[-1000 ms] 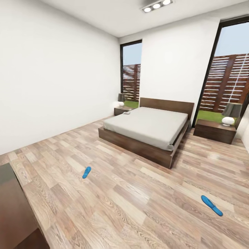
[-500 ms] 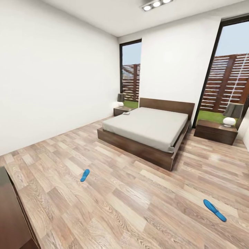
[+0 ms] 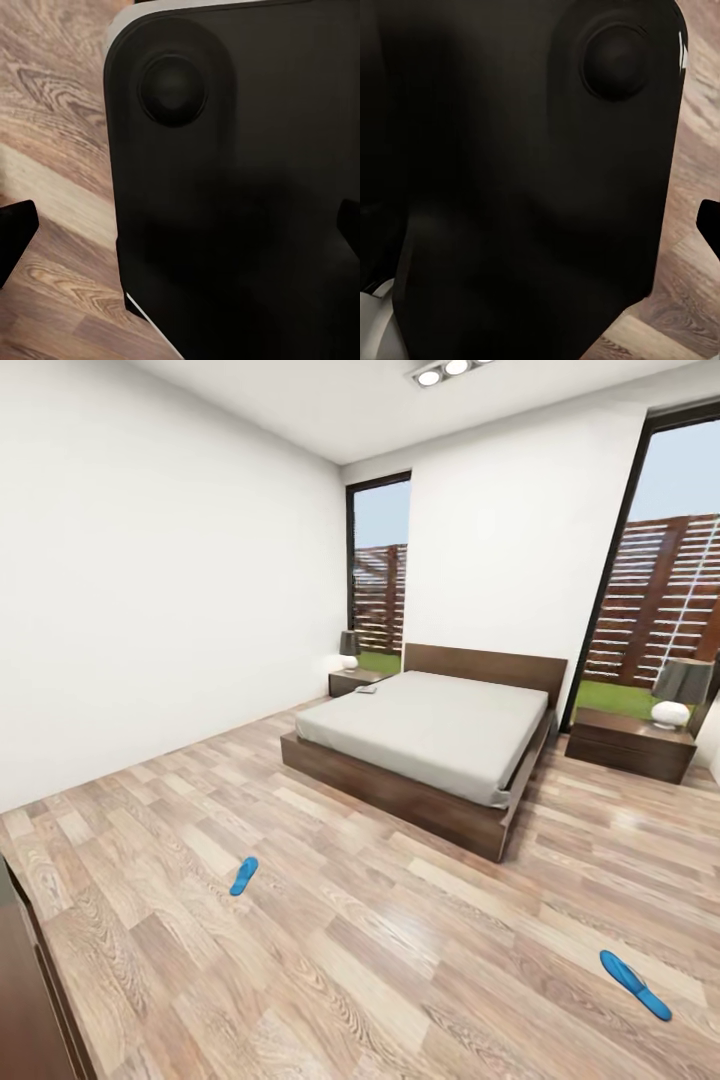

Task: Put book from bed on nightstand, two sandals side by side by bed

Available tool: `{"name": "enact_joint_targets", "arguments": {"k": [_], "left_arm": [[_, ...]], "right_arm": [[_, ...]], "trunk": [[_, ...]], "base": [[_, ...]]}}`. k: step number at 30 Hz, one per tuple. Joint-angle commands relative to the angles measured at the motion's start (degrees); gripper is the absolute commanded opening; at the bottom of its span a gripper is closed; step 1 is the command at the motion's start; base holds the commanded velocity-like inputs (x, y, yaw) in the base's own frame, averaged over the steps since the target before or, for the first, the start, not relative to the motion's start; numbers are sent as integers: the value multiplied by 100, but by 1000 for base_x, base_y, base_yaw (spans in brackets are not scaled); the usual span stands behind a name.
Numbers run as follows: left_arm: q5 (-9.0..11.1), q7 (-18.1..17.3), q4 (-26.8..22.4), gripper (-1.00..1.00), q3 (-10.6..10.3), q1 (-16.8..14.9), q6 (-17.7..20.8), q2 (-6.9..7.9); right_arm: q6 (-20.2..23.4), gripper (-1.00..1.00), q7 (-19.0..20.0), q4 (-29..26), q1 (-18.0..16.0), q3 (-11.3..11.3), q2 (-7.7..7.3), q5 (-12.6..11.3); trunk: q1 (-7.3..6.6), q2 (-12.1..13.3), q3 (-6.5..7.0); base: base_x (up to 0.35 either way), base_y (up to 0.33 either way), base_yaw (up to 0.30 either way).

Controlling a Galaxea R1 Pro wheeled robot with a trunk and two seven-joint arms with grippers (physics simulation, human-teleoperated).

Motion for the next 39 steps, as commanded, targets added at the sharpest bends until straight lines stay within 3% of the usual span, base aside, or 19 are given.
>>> {"name": "enact_joint_targets", "arguments": {"k": [1,39], "left_arm": [[-6,-7,-27,100,-3,7,46,1],[-12,-4,-27,100,-9,7,46,1]], "right_arm": [[-5,100,2,1,0,-5,0,2],[3,100,2,1,-1,-5,0,2]], "trunk": [[2,-2,-4],[2,-2,-4]], "base": [[162,75,0],[162,70,0]]}}
